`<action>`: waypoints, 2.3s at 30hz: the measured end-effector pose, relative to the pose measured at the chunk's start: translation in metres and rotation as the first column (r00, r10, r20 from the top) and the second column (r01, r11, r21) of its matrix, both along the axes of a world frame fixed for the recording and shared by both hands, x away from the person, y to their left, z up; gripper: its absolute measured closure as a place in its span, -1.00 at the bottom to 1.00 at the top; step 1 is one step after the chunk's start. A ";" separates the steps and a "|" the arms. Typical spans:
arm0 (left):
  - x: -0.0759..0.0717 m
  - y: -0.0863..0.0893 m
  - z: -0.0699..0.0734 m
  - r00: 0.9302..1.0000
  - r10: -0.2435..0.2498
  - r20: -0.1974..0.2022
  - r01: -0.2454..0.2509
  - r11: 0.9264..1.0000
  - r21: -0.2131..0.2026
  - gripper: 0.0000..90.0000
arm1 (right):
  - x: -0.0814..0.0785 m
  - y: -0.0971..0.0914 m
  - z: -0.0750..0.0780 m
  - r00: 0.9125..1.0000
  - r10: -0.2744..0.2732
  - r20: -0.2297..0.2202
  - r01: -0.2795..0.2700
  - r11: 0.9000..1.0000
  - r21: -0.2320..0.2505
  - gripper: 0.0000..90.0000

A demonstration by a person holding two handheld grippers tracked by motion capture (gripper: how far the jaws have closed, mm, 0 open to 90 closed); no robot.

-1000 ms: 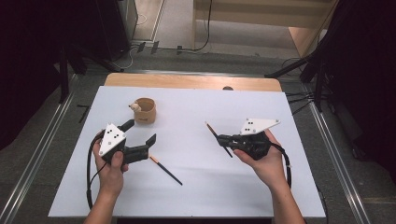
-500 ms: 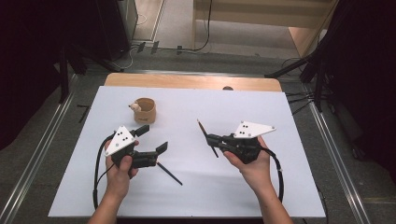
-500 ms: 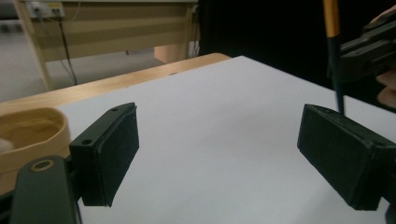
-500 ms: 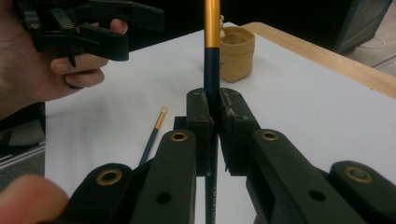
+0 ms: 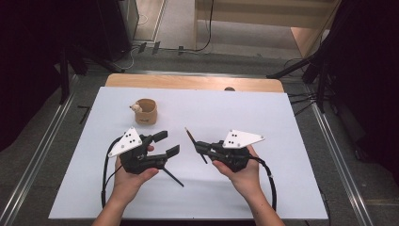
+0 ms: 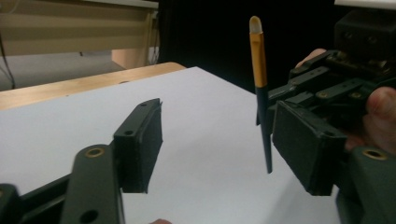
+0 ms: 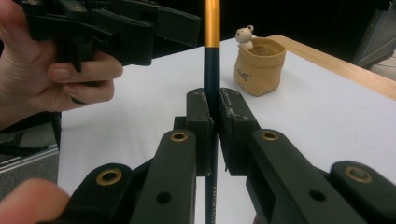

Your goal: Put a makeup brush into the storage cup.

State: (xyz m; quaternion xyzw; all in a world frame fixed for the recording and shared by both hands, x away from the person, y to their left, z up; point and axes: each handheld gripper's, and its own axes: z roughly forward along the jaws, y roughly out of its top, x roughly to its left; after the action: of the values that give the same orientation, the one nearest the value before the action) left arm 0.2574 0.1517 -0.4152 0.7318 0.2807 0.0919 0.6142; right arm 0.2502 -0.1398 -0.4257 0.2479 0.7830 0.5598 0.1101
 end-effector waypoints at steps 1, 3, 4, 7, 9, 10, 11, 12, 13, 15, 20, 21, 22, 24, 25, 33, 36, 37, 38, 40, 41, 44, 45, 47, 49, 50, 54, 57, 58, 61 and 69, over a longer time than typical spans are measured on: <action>0.000 0.000 0.000 1.000 -0.010 -0.007 0.010 1.000 -0.016 -0.16 | -0.001 0.001 0.000 1.000 0.000 0.003 0.000 1.000 0.006 0.89; 0.000 0.000 0.000 1.000 -0.024 -0.014 0.024 0.999 -0.027 -0.08 | -0.002 0.004 -0.001 1.000 0.005 0.006 -0.005 1.000 0.018 0.89; 0.000 -0.001 0.001 0.999 -0.039 -0.018 0.039 0.999 -0.038 -0.03 | -0.003 0.005 -0.001 1.000 0.006 0.009 -0.006 1.000 0.020 0.89; -0.001 -0.003 0.001 0.998 -0.051 -0.024 0.049 0.998 -0.049 0.08 | -0.005 0.008 -0.001 1.000 0.010 0.010 -0.010 1.000 0.026 0.89; -0.001 -0.005 0.000 0.998 -0.056 -0.026 0.054 0.997 -0.047 0.15 | -0.006 0.011 -0.001 1.000 0.015 0.013 -0.015 1.000 0.026 0.89; -0.002 -0.005 0.000 0.998 -0.061 -0.027 0.060 0.997 -0.046 0.17 | -0.006 0.012 -0.001 1.000 0.017 0.014 -0.017 0.999 0.027 0.89; -0.002 -0.005 0.000 0.998 -0.061 -0.027 0.060 0.997 -0.046 0.19 | -0.006 0.012 -0.001 1.000 0.017 0.014 -0.017 0.999 0.027 0.89; -0.002 -0.006 0.000 0.998 -0.060 -0.026 0.059 0.997 -0.048 0.22 | -0.007 0.015 -0.001 1.000 0.020 0.017 -0.020 1.000 0.022 0.89; -0.002 -0.007 -0.001 0.997 -0.064 -0.031 0.062 0.997 -0.050 0.24 | -0.007 0.015 -0.002 1.000 0.020 0.020 -0.021 1.000 0.022 0.89; -0.002 -0.007 -0.001 0.997 -0.069 -0.039 0.067 0.996 -0.060 0.26 | -0.008 0.017 -0.003 1.000 0.022 0.018 -0.022 1.000 0.017 0.89; -0.001 -0.007 -0.001 0.995 -0.085 -0.052 0.080 0.993 -0.081 0.33 | -0.009 0.022 -0.006 0.999 0.025 0.021 -0.025 1.000 0.011 0.89; -0.001 -0.007 -0.001 0.995 -0.085 -0.052 0.080 0.993 -0.081 0.35 | -0.009 0.022 -0.006 0.999 0.025 0.021 -0.025 1.000 0.011 0.89; -0.001 -0.007 -0.001 0.995 -0.086 -0.053 0.082 0.993 -0.084 0.35 | -0.009 0.023 -0.006 0.999 0.027 0.023 -0.027 1.000 0.013 0.89; -0.001 -0.008 -0.001 0.994 -0.091 -0.056 0.086 0.993 -0.085 0.38 | -0.010 0.024 -0.006 0.999 0.028 0.024 -0.028 1.000 0.012 0.89; -0.001 -0.008 -0.002 0.994 -0.092 -0.057 0.087 0.992 -0.087 0.41 | -0.011 0.025 -0.006 0.999 0.028 0.027 -0.029 1.000 0.012 0.89; 0.000 -0.008 -0.002 0.993 -0.095 -0.066 0.088 0.991 -0.102 0.56 | -0.012 0.028 -0.007 0.999 0.031 0.033 -0.031 0.999 0.009 0.89; 0.000 -0.008 -0.002 0.993 -0.095 -0.068 0.087 0.990 -0.108 0.61 | -0.012 0.029 -0.007 0.999 0.030 0.034 -0.031 0.999 0.009 0.89; 0.000 -0.008 -0.002 0.993 -0.095 -0.068 0.087 0.990 -0.108 0.62 | -0.012 0.029 -0.007 0.999 0.030 0.034 -0.031 0.999 0.009 0.89; 0.000 -0.008 -0.002 0.993 -0.094 -0.068 0.087 0.990 -0.109 0.63 | -0.012 0.029 -0.008 0.999 0.030 0.037 -0.031 1.000 0.008 0.89; 0.000 -0.008 -0.002 0.993 -0.096 -0.073 0.088 0.990 -0.113 0.65 | -0.012 0.030 -0.008 0.999 0.029 0.038 -0.030 1.000 0.008 0.89; 0.000 -0.008 -0.002 0.993 -0.095 -0.075 0.086 0.989 -0.117 0.64 | -0.012 0.030 -0.008 0.999 0.029 0.038 -0.029 1.000 0.008 0.89; 0.000 -0.009 -0.002 0.992 -0.098 -0.080 0.088 0.989 -0.120 0.64 | -0.012 0.030 -0.008 0.999 0.026 0.040 -0.026 1.000 0.007 0.89; 0.000 -0.009 -0.002 0.992 -0.098 -0.080 0.088 0.989 -0.120 0.65 | -0.012 0.030 -0.008 0.999 0.026 0.040 -0.026 1.000 0.007 0.89; 0.000 -0.009 -0.002 0.992 -0.099 -0.083 0.089 0.989 -0.117 0.66 | -0.013 0.031 -0.008 0.999 0.024 0.042 -0.024 1.000 0.006 0.89; 0.000 -0.009 -0.003 0.992 -0.095 -0.084 0.085 0.989 -0.118 0.67 | -0.013 0.031 -0.008 0.999 0.023 0.042 -0.024 1.000 0.007 0.89; 0.001 -0.009 -0.003 0.992 -0.095 -0.087 0.084 0.989 -0.120 0.69 | -0.013 0.031 -0.008 0.999 0.022 0.045 -0.022 1.000 0.007 0.89; 0.001 -0.009 -0.002 0.990 -0.107 -0.089 0.096 0.987 -0.127 0.86 | -0.013 0.031 -0.009 0.999 0.018 0.047 -0.018 1.000 0.008 0.89; 0.001 -0.010 -0.002 0.990 -0.107 -0.086 0.096 0.988 -0.121 0.88 | -0.013 0.031 -0.009 0.999 0.016 0.047 -0.016 1.000 0.007 0.89; 0.001 -0.010 -0.002 0.990 -0.107 -0.086 0.096 0.988 -0.121 0.88 | -0.013 0.031 -0.009 0.999 0.017 0.046 -0.018 1.000 0.008 0.89; 0.000 -0.009 -0.001 0.991 -0.106 -0.078 0.096 0.988 -0.122 0.89 | -0.013 0.030 -0.010 0.999 0.011 0.050 -0.012 1.000 0.026 0.68; 0.002 -0.005 -0.001 0.994 -0.087 -0.069 0.079 0.991 -0.110 0.89 | -0.011 0.019 -0.010 0.996 -0.083 0.035 0.080 0.992 0.096 -0.53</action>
State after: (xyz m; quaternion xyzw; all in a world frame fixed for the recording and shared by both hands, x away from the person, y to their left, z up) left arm 0.2592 0.1470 -0.4158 0.7120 0.2768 0.0240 0.6449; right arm 0.2389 -0.1207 -0.4355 0.2737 0.7425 0.5960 0.1361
